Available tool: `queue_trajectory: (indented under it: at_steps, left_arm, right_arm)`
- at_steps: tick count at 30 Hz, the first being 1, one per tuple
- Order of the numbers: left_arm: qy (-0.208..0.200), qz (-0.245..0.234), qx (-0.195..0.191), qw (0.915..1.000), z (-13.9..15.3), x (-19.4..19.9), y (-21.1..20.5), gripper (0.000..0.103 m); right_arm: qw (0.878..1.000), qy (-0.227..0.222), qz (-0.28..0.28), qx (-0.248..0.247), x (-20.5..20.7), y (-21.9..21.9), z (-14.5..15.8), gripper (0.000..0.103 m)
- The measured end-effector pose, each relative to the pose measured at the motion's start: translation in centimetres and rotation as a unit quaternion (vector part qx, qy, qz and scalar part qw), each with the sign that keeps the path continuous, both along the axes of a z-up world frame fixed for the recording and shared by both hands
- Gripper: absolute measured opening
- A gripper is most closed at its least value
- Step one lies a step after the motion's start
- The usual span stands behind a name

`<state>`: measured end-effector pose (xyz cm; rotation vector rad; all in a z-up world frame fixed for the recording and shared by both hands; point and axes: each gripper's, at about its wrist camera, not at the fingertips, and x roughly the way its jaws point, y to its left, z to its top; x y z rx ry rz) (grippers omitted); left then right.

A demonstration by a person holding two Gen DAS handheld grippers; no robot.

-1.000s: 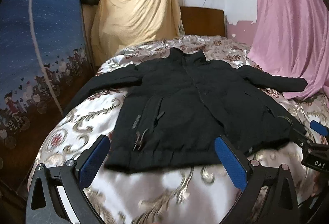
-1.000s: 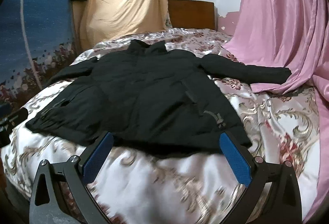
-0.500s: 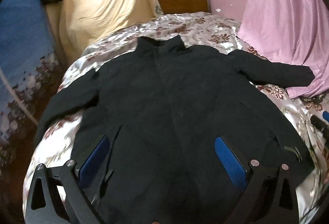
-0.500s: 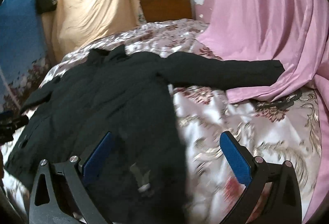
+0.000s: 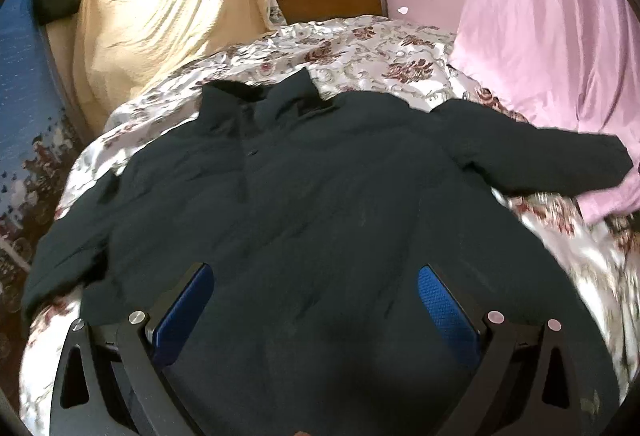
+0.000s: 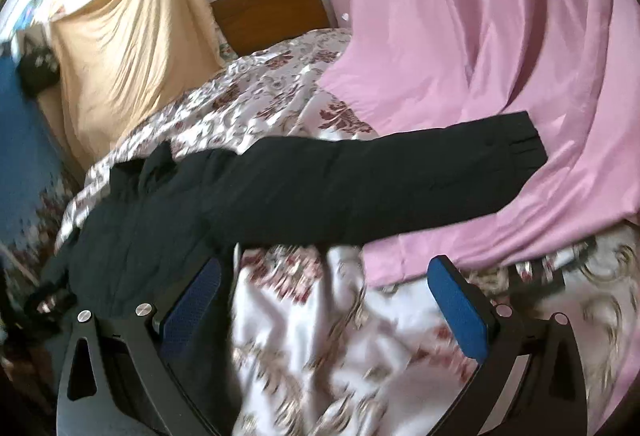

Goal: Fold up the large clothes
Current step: 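Reach the right tool to the jacket sleeve cuff and grasp it, then lift the sleeve with the right tool and fold it across the jacket body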

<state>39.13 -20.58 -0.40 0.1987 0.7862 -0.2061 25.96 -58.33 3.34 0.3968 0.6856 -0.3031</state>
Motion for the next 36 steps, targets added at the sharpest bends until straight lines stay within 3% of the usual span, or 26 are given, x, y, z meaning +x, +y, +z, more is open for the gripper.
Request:
queue_trajectory:
  at_steps: [7,9,12,14,19,22,23,24,25,27,29,31,36]
  left_arm:
    - [-0.007,-0.020,-0.021,0.9995,-2.7,5.6,-4.2,0.103]
    - [-0.003,-0.018,-0.018,0.9997,-3.8,6.5,-4.9,0.103]
    - [0.008,-0.017,-0.009,0.9998,-5.6,7.6,-5.5,0.103]
    - [0.018,-0.013,-0.007,0.9997,-6.6,8.0,-5.6,0.103]
    - [0.060,-0.001,-0.014,0.9981,-9.3,8.8,-4.9,0.103]
    - [0.070,-0.001,-0.027,0.9972,-10.1,8.9,-4.4,0.103]
    - [0.070,-0.001,-0.028,0.9971,-10.2,9.0,-4.4,0.103]
    - [0.072,-0.002,-0.030,0.9969,-10.4,8.9,-4.4,0.103]
    - [0.074,-0.002,-0.030,0.9968,-10.6,8.9,-4.4,0.103]
    - [0.079,-0.003,-0.033,0.9964,-10.8,9.0,-4.3,0.103]
    - [0.083,-0.005,-0.041,0.9957,-10.8,9.2,-4.1,0.103]
    - [0.086,-0.007,-0.054,0.9948,-10.6,9.4,-3.8,0.103]
    - [0.103,-0.033,-0.072,0.9915,-9.0,9.1,-2.2,0.103]
  right_arm:
    - [0.997,0.019,-0.067,0.037,3.8,-7.9,-1.9,0.102]
    - [0.993,0.018,-0.091,0.074,4.8,-10.3,-3.0,0.102]
    - [0.978,0.009,-0.127,0.168,6.2,-13.4,-5.7,0.102]
    - [0.969,0.004,-0.143,0.202,6.9,-14.0,-7.4,0.102]
    - [0.968,0.038,-0.192,0.159,9.4,-11.9,-9.9,0.102]
    - [0.961,0.039,-0.235,0.140,11.0,-11.0,-10.8,0.100]
    - [0.957,0.035,-0.253,0.136,11.6,-10.7,-11.1,0.098]
    - [0.954,0.030,-0.267,0.133,11.9,-10.6,-11.2,0.080]
    - [0.951,0.025,-0.277,0.135,12.3,-10.3,-11.3,0.054]
    - [0.943,0.029,-0.298,0.146,12.9,-10.7,-11.9,0.035]
    - [0.940,0.016,-0.303,0.157,13.6,-10.7,-12.2,0.024]
    - [0.944,0.003,-0.296,0.144,14.2,-10.0,-11.5,0.012]
    - [0.968,-0.019,-0.245,0.054,15.8,-6.0,-6.2,0.008]
